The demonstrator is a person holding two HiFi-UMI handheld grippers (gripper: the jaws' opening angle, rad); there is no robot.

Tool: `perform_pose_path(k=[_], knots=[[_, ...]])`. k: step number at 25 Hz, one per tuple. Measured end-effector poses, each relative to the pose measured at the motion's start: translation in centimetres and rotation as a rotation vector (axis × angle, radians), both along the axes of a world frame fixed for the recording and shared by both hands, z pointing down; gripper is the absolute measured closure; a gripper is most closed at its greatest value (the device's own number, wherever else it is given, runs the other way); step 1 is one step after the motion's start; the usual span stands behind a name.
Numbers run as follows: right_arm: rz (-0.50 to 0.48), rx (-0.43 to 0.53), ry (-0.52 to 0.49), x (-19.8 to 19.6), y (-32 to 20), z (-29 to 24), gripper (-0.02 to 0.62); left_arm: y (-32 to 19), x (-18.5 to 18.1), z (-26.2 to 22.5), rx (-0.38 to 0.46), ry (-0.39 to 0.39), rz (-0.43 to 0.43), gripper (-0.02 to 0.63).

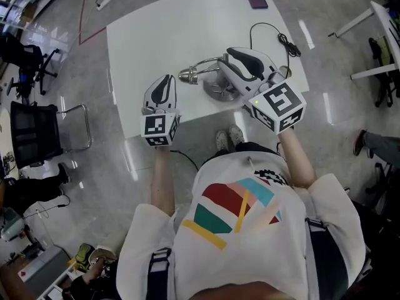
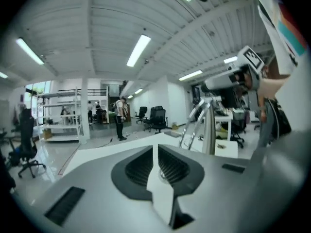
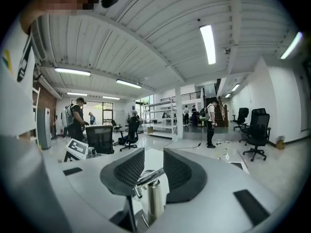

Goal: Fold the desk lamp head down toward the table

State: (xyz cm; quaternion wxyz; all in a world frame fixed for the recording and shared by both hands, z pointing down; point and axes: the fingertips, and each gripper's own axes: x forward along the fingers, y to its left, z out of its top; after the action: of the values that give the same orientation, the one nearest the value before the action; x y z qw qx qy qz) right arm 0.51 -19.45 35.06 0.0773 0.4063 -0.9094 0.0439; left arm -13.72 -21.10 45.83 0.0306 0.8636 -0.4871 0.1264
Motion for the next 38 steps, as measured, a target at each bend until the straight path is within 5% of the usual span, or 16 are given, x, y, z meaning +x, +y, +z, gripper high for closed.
perform_pose_path(k=[4,11,19,30,38], knots=[[0.04,0.037,-0.081,0.5,0.3,-2.2,0.472,-0.7,-0.5,-5.3,0.037,0.151,-0.119,0.538],[0.054,0.067,-0.118,1.2,2.0,-3.0,0.472,1.7,4.2,-13.4,0.195,0.278,-0.058,0.56],[0.084,0.096,-0.012,1.8,2.7,-3.2,0.472,3.3,7.8,-16.5,0.241,0.287,-0.003,0.561],[0.098,0.112,-0.05,3.0,3.1,-3.9,0.472,4.8,9.6,-17.3,0.268,0.225,0.04,0.561],[0.123,0.067,-0.081,4.6,3.6,-2.6,0.472,5.6,9.3,-16.4,0.234,0.249,0.02,0.561]])
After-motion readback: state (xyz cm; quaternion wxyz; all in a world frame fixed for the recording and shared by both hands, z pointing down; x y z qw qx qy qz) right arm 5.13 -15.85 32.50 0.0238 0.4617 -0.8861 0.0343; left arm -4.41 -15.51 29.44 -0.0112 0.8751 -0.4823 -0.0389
